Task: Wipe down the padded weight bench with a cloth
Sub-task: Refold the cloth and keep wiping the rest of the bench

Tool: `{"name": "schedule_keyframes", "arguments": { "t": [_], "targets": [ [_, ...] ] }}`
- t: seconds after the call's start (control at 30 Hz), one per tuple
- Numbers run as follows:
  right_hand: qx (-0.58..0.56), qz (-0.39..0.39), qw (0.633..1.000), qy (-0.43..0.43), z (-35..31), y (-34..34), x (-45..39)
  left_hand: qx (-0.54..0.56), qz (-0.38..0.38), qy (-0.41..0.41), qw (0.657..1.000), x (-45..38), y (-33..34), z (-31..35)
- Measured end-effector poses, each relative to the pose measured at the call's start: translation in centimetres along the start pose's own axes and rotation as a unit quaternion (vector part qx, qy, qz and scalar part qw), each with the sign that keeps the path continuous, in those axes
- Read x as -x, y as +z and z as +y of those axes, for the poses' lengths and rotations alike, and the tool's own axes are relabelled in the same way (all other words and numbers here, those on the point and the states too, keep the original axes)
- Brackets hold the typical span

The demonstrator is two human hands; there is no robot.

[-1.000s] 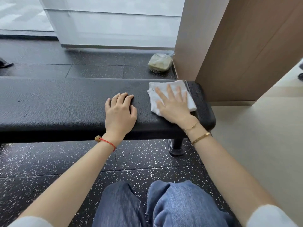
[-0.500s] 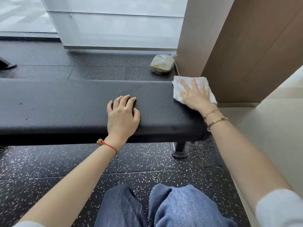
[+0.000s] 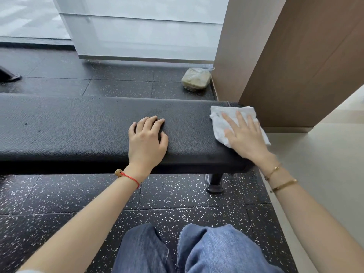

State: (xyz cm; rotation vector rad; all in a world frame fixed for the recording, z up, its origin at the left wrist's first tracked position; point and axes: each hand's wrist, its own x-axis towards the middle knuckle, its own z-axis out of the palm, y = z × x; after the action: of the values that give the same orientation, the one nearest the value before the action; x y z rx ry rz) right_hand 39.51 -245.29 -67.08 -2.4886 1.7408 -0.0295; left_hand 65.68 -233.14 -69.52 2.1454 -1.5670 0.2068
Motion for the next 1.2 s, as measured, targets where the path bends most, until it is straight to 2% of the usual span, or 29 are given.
{"name": "schedule_keyframes", "arguments": {
  "t": [0.1, 0.17, 0.27, 0.37, 0.47, 0.53, 0.6, 0.7, 0.77, 0.83, 0.93, 1.03, 1.2],
  "targets": [
    [-0.019, -0.031, 0.998, 0.045, -0.3, -0.7, -3.9, -0.005, -0.004, -0.007, 1.0, 0.0, 0.1, 0.2],
    [-0.028, -0.043, 0.998, 0.042, -2.1, -0.8, -6.3, -0.008, -0.007, -0.01, 1.0, 0.0, 0.0, 0.4],
    [-0.017, -0.051, 0.999, -0.007, -5.8, -0.6, -7.5, -0.009, -0.008, -0.011, 1.0, 0.0, -0.2, 0.4],
    [-0.016, -0.037, 0.995, -0.086, -8.2, 0.1, -5.1, -0.008, -0.006, -0.012, 1.0, -0.1, -0.2, 0.3],
    [-0.016, -0.005, 0.989, -0.149, -7.3, 0.9, -0.7, -0.006, -0.004, -0.008, 1.0, 0.0, -0.1, 0.2],
    [-0.014, 0.003, 0.987, -0.161, -5.3, 1.1, 1.8, -0.003, -0.002, -0.007, 1.0, 0.0, -0.1, 0.1],
    [-0.012, 0.008, 0.991, -0.132, -2.9, 1.0, 2.6, -0.003, -0.002, -0.006, 1.0, 0.0, 0.0, 0.0],
    [-0.007, -0.012, 0.999, -0.04, -0.5, -0.1, -0.7, -0.008, -0.002, -0.007, 1.0, 0.0, 0.1, 0.2],
    [-0.022, -0.04, 0.999, 0.012, -0.5, -1.1, -4.3, -0.01, -0.003, -0.007, 1.0, -0.1, 0.1, 0.3],
    [-0.032, -0.059, 0.997, 0.029, -1.7, -1.5, -7.3, -0.012, -0.004, -0.008, 1.0, -0.1, 0.1, 0.3],
    [-0.024, -0.068, 0.997, -0.007, -4.9, -1.2, -8.5, -0.014, -0.002, -0.009, 1.0, -0.1, 0.0, 0.4],
    [-0.021, -0.046, 0.996, -0.074, -7.6, -0.3, -5.5, -0.012, -0.005, -0.011, 1.0, -0.2, 0.0, 0.3],
    [-0.006, 0.014, 0.991, -0.134, -5.6, 0.9, 2.2, -0.003, -0.008, -0.005, 1.0, -0.1, 0.0, 0.1]
  ]
}}
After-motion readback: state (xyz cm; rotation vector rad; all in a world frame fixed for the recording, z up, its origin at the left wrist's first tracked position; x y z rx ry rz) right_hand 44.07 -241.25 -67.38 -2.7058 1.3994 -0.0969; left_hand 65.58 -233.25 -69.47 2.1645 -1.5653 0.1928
